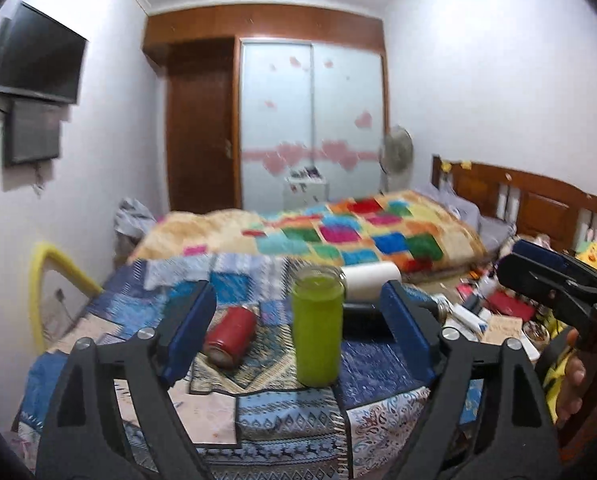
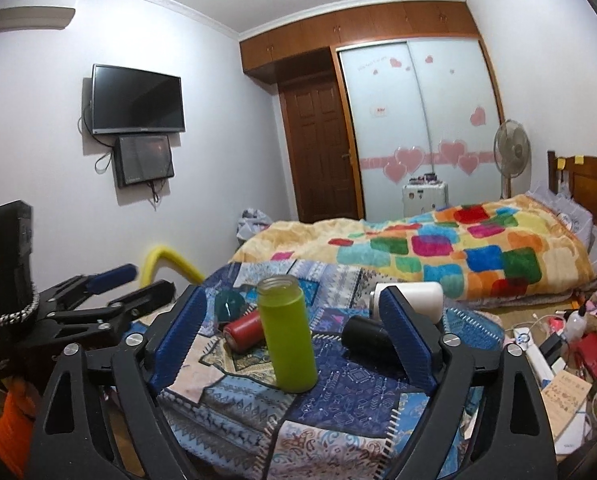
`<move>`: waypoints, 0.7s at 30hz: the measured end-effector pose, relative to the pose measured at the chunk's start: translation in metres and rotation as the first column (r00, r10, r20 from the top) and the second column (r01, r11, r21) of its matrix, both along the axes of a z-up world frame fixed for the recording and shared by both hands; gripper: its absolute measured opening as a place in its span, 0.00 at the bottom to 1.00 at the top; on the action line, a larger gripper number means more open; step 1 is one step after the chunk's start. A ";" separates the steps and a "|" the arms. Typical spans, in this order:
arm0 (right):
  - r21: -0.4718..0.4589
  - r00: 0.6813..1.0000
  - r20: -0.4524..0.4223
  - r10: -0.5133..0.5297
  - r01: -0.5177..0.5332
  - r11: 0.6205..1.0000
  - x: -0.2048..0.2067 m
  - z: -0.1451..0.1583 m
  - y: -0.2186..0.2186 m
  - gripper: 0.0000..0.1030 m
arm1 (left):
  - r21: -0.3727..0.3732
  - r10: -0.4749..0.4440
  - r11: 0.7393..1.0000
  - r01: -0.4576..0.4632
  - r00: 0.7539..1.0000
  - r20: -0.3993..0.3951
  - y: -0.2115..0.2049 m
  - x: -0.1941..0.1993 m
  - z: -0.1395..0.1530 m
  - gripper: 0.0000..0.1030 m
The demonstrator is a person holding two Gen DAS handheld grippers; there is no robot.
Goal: Flip cup upright
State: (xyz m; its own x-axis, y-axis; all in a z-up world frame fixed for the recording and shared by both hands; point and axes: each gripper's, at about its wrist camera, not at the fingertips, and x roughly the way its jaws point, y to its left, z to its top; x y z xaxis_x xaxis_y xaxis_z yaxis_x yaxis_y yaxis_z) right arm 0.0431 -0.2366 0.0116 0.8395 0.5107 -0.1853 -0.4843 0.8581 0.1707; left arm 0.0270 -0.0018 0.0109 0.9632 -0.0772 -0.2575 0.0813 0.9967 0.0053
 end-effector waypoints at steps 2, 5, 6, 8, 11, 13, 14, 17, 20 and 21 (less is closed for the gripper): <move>-0.001 0.999 0.027 -0.023 0.023 1.000 -0.010 0.002 0.001 0.91 | 0.002 0.012 1.000 -0.012 0.999 0.033 0.000 -0.015 0.004 0.85; -0.002 0.998 0.049 -0.038 0.038 0.999 -0.020 0.003 0.003 0.93 | 0.012 0.030 0.999 -0.031 0.996 0.080 -0.003 -0.036 0.007 0.88; 0.001 0.998 0.052 -0.041 0.041 0.999 -0.023 0.004 0.003 0.98 | 0.016 0.034 0.999 -0.035 0.995 0.095 -0.004 -0.043 0.008 0.89; 0.008 0.997 0.061 -0.051 0.051 0.999 -0.030 0.004 0.003 1.00 | 0.016 0.035 0.999 -0.037 0.993 0.114 -0.005 -0.052 0.009 0.94; -0.007 0.994 0.083 -0.067 0.068 0.998 -0.037 0.005 0.006 1.00 | 0.015 0.051 0.998 -0.053 0.989 0.142 -0.007 -0.064 0.009 1.00; -0.015 0.992 0.093 -0.079 0.081 0.997 -0.041 0.006 0.006 1.00 | 0.014 0.050 0.999 -0.053 0.988 0.147 -0.007 -0.071 0.009 1.00; -0.017 0.992 0.096 -0.082 0.084 0.996 -0.044 0.006 0.006 1.00 | 0.011 0.051 0.999 -0.053 0.988 0.148 -0.008 -0.074 0.009 1.00; -0.019 0.991 0.102 -0.085 0.088 0.996 -0.048 0.006 0.005 1.00 | 0.004 0.060 0.998 -0.061 0.987 0.151 -0.008 -0.076 0.009 1.00; -0.019 0.989 0.111 -0.095 0.097 0.995 -0.051 0.007 0.004 1.00 | -0.002 0.059 0.998 -0.060 0.987 0.151 -0.007 -0.079 0.009 1.00; -0.017 0.989 0.111 -0.097 0.100 0.995 -0.052 0.007 0.003 1.00 | -0.002 0.060 0.998 -0.061 0.987 0.152 -0.007 -0.080 0.009 1.00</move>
State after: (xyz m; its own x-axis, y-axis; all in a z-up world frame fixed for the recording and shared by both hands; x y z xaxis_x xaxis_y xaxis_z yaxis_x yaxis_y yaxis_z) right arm -0.0088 -0.2334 0.0186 0.9014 0.4215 -0.0991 -0.4123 0.9054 0.1011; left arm -0.0529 -0.0086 0.0196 0.9940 -0.0171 -0.1078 0.0189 0.9997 0.0154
